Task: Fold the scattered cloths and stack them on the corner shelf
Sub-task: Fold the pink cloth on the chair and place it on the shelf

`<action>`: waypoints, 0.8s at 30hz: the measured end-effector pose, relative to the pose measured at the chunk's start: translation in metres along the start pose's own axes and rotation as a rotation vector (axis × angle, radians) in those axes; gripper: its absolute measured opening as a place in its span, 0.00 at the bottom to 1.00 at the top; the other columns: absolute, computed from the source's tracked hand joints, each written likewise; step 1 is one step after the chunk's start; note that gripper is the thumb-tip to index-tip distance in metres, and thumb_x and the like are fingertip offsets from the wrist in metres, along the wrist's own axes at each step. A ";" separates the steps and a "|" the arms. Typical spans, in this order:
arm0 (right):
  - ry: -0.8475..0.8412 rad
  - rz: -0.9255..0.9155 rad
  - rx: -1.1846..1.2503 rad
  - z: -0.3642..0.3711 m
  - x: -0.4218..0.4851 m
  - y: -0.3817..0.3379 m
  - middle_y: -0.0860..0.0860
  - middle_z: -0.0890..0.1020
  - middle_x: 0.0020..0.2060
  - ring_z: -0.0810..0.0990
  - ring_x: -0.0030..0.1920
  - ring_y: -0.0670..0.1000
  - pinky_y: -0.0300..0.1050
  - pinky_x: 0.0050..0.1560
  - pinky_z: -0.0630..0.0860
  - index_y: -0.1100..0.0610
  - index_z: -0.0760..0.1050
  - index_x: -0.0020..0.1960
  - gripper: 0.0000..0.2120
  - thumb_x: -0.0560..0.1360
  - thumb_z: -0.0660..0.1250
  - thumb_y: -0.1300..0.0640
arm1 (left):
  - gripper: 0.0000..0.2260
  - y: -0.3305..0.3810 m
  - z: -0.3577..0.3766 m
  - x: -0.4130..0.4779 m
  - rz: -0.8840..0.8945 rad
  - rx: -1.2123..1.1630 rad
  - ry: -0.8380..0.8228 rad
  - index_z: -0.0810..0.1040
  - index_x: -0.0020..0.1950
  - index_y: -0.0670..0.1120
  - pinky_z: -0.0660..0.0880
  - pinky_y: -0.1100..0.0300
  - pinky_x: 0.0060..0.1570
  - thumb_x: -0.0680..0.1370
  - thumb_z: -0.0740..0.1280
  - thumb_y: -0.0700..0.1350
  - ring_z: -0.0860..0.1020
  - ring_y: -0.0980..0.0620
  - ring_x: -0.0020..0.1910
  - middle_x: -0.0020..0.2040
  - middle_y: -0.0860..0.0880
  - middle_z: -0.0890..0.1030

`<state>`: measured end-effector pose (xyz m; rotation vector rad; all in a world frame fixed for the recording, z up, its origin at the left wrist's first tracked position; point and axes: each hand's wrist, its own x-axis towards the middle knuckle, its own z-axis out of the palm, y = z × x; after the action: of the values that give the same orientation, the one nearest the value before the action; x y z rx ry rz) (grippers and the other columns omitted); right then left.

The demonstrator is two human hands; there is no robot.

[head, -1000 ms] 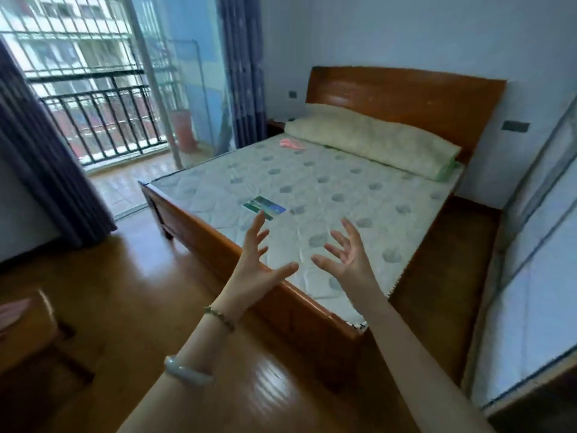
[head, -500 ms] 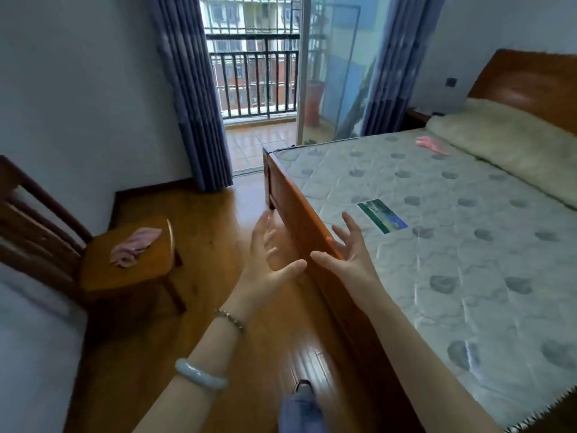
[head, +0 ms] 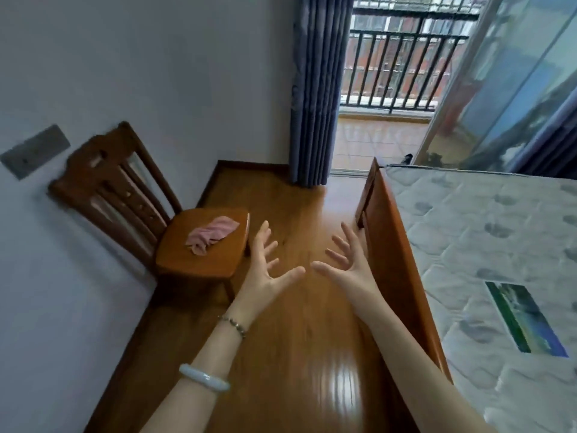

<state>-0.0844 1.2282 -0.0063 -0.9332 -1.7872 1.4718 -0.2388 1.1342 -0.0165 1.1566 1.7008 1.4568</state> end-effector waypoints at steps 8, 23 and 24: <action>-0.222 0.031 0.017 0.088 0.162 0.026 0.44 0.64 0.72 0.70 0.67 0.46 0.29 0.47 0.76 0.35 0.54 0.72 0.43 0.64 0.75 0.43 | 0.42 -0.076 -0.085 0.105 -0.127 0.018 0.170 0.48 0.74 0.65 0.66 0.59 0.68 0.69 0.72 0.58 0.61 0.56 0.73 0.77 0.56 0.55; -0.364 0.205 0.070 0.241 0.435 0.071 0.47 0.67 0.71 0.72 0.65 0.45 0.29 0.48 0.76 0.42 0.58 0.73 0.39 0.71 0.74 0.58 | 0.43 -0.193 -0.242 0.332 -0.356 -0.006 0.198 0.50 0.73 0.67 0.69 0.52 0.67 0.67 0.75 0.56 0.64 0.59 0.71 0.71 0.67 0.58; -0.381 0.228 0.073 0.247 0.448 0.079 0.48 0.68 0.70 0.73 0.65 0.45 0.30 0.48 0.76 0.44 0.58 0.74 0.39 0.71 0.74 0.59 | 0.44 -0.203 -0.246 0.339 -0.384 -0.020 0.209 0.50 0.72 0.68 0.69 0.50 0.68 0.67 0.75 0.56 0.64 0.56 0.72 0.73 0.62 0.58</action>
<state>-0.5240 1.4800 -0.1119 -0.8867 -1.9206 1.9534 -0.6456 1.3282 -0.1333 0.6346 1.9169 1.3805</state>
